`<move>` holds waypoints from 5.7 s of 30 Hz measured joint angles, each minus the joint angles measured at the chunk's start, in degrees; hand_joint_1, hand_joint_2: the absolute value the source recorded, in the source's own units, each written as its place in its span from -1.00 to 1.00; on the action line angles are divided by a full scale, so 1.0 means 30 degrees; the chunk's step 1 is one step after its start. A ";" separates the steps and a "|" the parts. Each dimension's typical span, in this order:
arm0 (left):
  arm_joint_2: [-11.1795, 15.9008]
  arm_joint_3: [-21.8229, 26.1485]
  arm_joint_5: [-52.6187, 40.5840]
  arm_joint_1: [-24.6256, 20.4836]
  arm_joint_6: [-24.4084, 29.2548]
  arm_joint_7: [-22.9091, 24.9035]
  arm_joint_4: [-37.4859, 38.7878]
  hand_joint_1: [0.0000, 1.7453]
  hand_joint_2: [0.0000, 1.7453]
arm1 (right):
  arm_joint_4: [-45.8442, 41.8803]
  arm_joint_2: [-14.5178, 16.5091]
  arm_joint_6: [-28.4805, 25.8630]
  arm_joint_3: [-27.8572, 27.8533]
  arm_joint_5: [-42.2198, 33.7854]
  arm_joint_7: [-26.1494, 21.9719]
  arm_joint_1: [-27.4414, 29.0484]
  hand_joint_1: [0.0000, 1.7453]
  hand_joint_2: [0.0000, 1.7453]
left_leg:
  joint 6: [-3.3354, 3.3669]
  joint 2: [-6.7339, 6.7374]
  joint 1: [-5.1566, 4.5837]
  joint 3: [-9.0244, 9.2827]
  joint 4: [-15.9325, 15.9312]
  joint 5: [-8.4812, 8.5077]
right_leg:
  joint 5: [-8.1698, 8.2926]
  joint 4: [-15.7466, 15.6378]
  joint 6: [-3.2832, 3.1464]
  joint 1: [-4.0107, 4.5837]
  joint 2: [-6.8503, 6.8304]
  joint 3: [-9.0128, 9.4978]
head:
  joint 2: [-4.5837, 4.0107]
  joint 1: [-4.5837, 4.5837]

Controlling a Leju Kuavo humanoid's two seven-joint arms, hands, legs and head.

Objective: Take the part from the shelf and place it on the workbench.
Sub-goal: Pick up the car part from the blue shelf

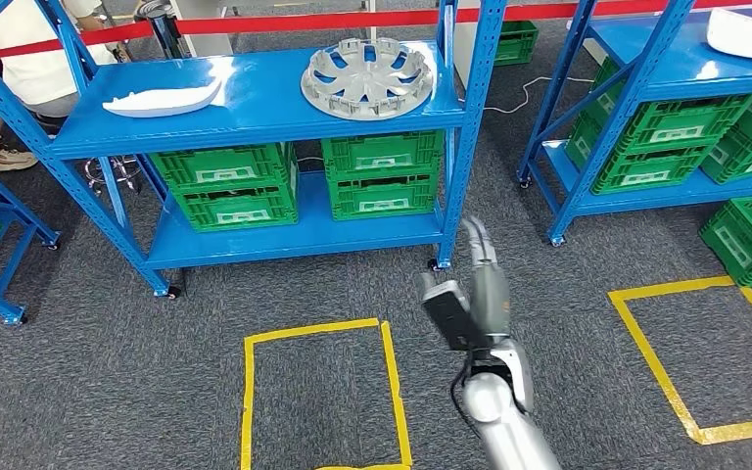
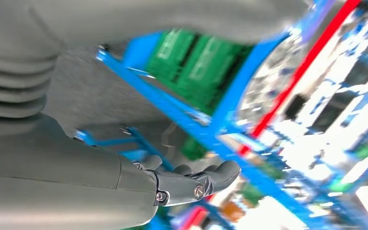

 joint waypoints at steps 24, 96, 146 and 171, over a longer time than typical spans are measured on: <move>-0.0279 0.1221 0.0302 -0.0039 0.1636 -0.0951 -0.0005 -1.00 -1.00 | -0.2242 0.0016 -0.2065 0.4818 0.2948 -0.0818 -0.0666 -1.00 -1.00 | 0.0001 0.0119 0.0352 0.0464 -0.0143 -0.0300 | 0.0414 0.0412 0.0465 -0.0065 -0.0096 -0.1146 | 0.0000 0.0273; -0.0452 0.1756 -0.0109 -0.0129 0.0933 -0.1042 -0.0007 -1.00 -1.00 | -0.4634 -0.0355 -0.0881 0.3976 0.1052 -0.2122 0.1191 -1.00 -1.00 | 0.0022 -0.0423 -0.0171 -0.4107 0.5567 -0.1084 | 0.0253 -0.0481 -0.1092 0.0429 0.0135 0.0085 | 0.0000 -0.0273; -0.0342 0.1798 -0.0809 -0.0216 0.0195 -0.1317 -0.0007 -1.00 -1.00 | -0.5619 -0.0361 -0.0561 0.3898 0.1232 -0.2191 0.1671 -1.00 -1.00 | 0.0997 -0.0451 -0.0240 -0.0686 0.0157 0.0525 | 0.0085 0.2030 -0.0178 0.0438 0.0068 -0.1579 | 0.0000 -0.0133; -0.0315 0.1798 -0.0985 -0.0032 0.0197 -0.1184 -0.0007 -1.00 -1.00 | -0.5621 -0.0291 -0.0029 0.3882 0.1314 -0.2439 0.1387 -1.00 -1.00 | 0.1195 -0.0424 -0.0261 -0.1070 0.0069 0.1027 | -0.2149 0.3816 -0.0107 0.0491 0.0108 -0.0808 | 0.0000 -0.0156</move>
